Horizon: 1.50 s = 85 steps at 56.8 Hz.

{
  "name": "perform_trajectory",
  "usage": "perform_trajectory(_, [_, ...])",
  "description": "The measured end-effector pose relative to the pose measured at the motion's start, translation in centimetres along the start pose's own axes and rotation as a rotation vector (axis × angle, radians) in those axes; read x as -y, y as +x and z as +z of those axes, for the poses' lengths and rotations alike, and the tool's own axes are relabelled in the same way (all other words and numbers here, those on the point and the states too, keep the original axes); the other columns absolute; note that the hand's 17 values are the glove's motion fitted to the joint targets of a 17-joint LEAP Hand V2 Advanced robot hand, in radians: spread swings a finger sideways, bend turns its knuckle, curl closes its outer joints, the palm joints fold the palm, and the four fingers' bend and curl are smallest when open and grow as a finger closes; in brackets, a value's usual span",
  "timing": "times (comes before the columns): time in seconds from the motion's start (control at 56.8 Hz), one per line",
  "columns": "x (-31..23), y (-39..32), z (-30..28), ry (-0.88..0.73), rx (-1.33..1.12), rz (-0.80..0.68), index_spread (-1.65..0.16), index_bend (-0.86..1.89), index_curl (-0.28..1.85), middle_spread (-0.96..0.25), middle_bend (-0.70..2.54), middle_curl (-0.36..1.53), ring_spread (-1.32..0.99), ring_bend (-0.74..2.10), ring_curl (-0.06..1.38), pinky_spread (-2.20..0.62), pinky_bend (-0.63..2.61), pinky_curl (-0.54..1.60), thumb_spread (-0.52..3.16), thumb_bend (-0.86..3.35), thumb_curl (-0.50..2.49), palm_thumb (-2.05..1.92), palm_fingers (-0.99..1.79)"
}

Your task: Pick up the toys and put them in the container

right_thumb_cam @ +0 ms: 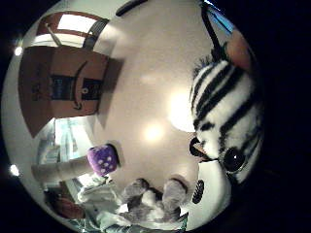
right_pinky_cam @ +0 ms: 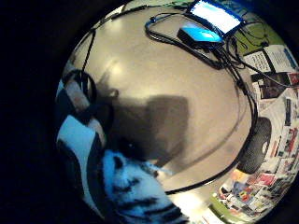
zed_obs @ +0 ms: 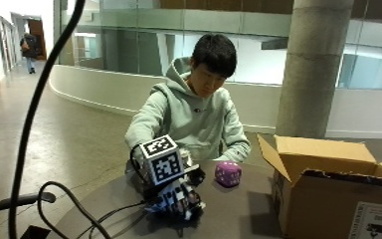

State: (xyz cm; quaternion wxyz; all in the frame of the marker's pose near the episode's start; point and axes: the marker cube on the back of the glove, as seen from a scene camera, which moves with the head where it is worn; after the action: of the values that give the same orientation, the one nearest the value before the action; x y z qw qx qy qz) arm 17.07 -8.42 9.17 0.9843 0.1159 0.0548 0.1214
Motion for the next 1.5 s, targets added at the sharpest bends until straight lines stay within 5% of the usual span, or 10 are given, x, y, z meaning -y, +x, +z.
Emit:
perform_trajectory(0.352, [-2.6,-9.6,-14.0,0.116,0.227,-0.159,-0.22,0.48,0.4,-0.21,0.75,0.6,-0.4,1.12,0.57,-0.41,1.05,0.48,0.19,0.24,0.75,0.81,1.06])
perform_trajectory(0.563, [-2.2,-20.2,-23.9,0.354,0.256,-0.23,-0.23,0.52,0.5,-0.22,0.78,0.69,-0.4,1.16,0.61,-0.41,1.1,0.52,0.05,0.23,0.81,0.79,0.99])
perform_trajectory(0.845, [4.3,-33.8,-24.1,0.461,0.385,-0.305,-0.24,0.51,0.65,-0.23,0.78,0.8,-0.4,1.21,0.65,-0.41,1.17,0.54,0.0,0.2,0.88,0.77,0.87])
perform_trajectory(0.951, [6.0,-36.9,-21.1,0.261,0.437,-0.365,-0.23,0.24,0.65,-0.21,0.6,0.77,-0.35,1.21,0.65,-0.39,1.26,0.55,0.28,0.15,0.88,0.69,0.49])
perform_trajectory(0.968, [6.1,-37.3,-20.6,0.227,0.433,-0.366,-0.25,0.23,0.63,-0.17,0.45,0.71,-0.32,0.95,0.58,-0.3,1.22,0.54,0.39,0.1,0.84,0.6,-0.1])
perform_trajectory(0.986, [6.1,-37.6,-20.2,0.203,0.425,-0.366,-0.25,0.26,0.67,-0.15,0.43,0.72,-0.28,0.91,0.62,-0.26,1.24,0.59,0.46,0.08,0.83,0.58,-0.24])
perform_trajectory(1.039, [6.1,-38.1,-19.4,0.188,0.373,-0.375,-0.26,0.19,0.59,-0.09,0.31,0.64,-0.2,0.56,0.51,-0.17,1.14,0.52,0.63,-0.04,0.75,0.42,-0.51])
perform_trajectory(1.127, [5.1,-37.4,-19.1,0.175,0.297,-0.402,-0.27,0.13,0.49,-0.04,0.16,0.55,-0.13,0.31,0.38,-0.08,1.0,0.43,0.82,-0.05,0.66,0.33,-0.38])
perform_trajectory(1.408, [-4.1,-26.4,-21.0,0.143,-0.021,-0.465,-0.28,0.14,0.39,-0.01,0.12,0.4,-0.04,0.15,0.29,0.03,0.77,0.34,1.11,-0.02,0.48,0.19,-0.25])
perform_trajectory(1.496, [-11.0,-21.7,-19.2,-0.011,-0.058,-0.428,-0.28,0.15,0.38,-0.02,0.14,0.38,-0.03,0.14,0.27,0.04,0.73,0.33,1.15,-0.02,0.45,0.18,-0.21])
